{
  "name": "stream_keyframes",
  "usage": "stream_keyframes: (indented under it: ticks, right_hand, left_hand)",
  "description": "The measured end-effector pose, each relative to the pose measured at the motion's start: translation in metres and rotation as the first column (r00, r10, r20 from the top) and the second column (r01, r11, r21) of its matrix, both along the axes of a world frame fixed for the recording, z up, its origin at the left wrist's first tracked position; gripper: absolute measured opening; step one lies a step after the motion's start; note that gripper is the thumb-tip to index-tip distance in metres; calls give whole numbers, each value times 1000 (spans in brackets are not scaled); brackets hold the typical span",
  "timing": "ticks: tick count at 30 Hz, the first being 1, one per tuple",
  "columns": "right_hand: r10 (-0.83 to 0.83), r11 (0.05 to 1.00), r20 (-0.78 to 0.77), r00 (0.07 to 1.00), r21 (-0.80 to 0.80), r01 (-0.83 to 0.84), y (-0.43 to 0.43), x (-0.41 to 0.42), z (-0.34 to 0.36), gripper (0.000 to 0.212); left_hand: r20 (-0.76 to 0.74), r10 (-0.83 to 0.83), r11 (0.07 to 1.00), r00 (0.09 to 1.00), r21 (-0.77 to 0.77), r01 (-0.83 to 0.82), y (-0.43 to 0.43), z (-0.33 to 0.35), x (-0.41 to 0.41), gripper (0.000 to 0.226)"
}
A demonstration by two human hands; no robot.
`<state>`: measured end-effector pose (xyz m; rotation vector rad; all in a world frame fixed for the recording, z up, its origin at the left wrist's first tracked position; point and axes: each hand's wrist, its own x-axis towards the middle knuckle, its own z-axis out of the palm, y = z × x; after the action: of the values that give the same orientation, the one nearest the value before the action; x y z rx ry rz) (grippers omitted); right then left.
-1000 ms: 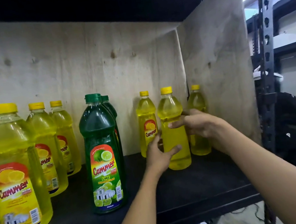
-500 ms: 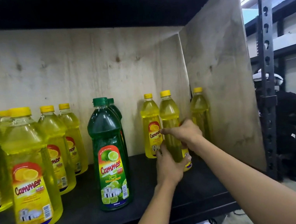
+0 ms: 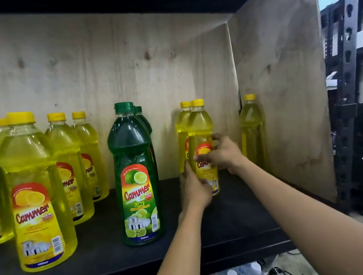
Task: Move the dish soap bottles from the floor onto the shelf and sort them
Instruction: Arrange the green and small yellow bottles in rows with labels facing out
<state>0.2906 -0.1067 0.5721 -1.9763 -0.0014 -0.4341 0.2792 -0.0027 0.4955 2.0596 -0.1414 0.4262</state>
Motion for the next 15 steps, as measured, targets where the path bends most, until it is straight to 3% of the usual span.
stream_keyframes:
  ticks: [3,6,10,15]
  right_hand:
    - [-50,994,41,998,-92,53,6,6,-3,90]
    - [-28,988,26,999,-152,31,2,10,-2,83]
    - [-22,970,34,999,-241,29,2,10,0,77]
    - [-36,954,58,998,-296,52,4,5,-4,82]
  left_hand:
    - [-34,48,999,998,25,-47,0,-3,-1,79]
    - [-43,96,990,994,105,-91,-1,-6,-7,92]
    - [-17,150,976,988,164,-146,-2,-6,-12,81]
    - [27,181,953,983,244,-182,-9,-7,-23,86]
